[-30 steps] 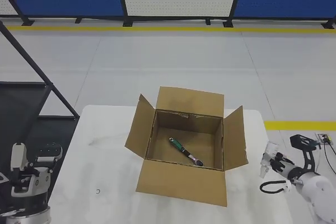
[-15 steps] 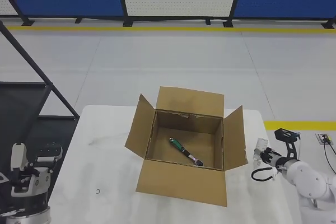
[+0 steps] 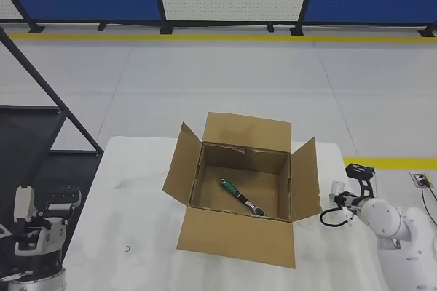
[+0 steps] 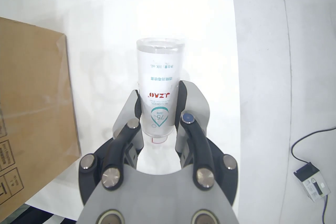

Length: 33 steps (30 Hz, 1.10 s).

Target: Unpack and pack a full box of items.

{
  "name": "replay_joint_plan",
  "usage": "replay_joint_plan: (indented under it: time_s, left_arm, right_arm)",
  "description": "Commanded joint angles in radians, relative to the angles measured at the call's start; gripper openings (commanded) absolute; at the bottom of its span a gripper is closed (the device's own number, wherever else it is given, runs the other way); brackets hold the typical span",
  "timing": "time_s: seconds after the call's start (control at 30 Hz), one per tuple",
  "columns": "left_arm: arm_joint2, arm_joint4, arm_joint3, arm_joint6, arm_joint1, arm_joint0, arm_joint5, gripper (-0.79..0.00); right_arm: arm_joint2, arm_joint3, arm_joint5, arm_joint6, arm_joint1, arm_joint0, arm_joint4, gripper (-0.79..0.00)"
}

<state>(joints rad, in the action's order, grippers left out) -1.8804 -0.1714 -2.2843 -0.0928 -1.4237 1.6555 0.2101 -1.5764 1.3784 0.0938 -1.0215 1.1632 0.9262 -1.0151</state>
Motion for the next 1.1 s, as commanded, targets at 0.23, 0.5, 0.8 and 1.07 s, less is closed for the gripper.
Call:
replay_joint_plan:
  time_s: [0.23,0.5,0.8,1.07]
  left_arm:
    - [0.0,0.0,0.0,0.0,0.0,0.0,0.0,0.0]
    - [0.0,0.0,0.0,0.0,0.0,0.0,0.0,0.0]
    - [0.0,0.0,0.0,0.0,0.0,0.0,0.0,0.0]
    - [0.0,0.0,0.0,0.0,0.0,0.0,0.0,0.0]
  right_arm:
    - [0.071,-0.183,-0.02,-0.062,-0.001,-0.13,-0.052,-0.785]
    - [0.095,-0.227,-0.039,-0.079,-0.004,-0.161,-0.06,-0.496]
    - [0.089,-0.212,-0.033,-0.062,-0.008,-0.153,-0.032,-0.323]
    - [0.05,-0.1,-0.007,-0.062,-0.02,-0.092,-0.019,-0.317]
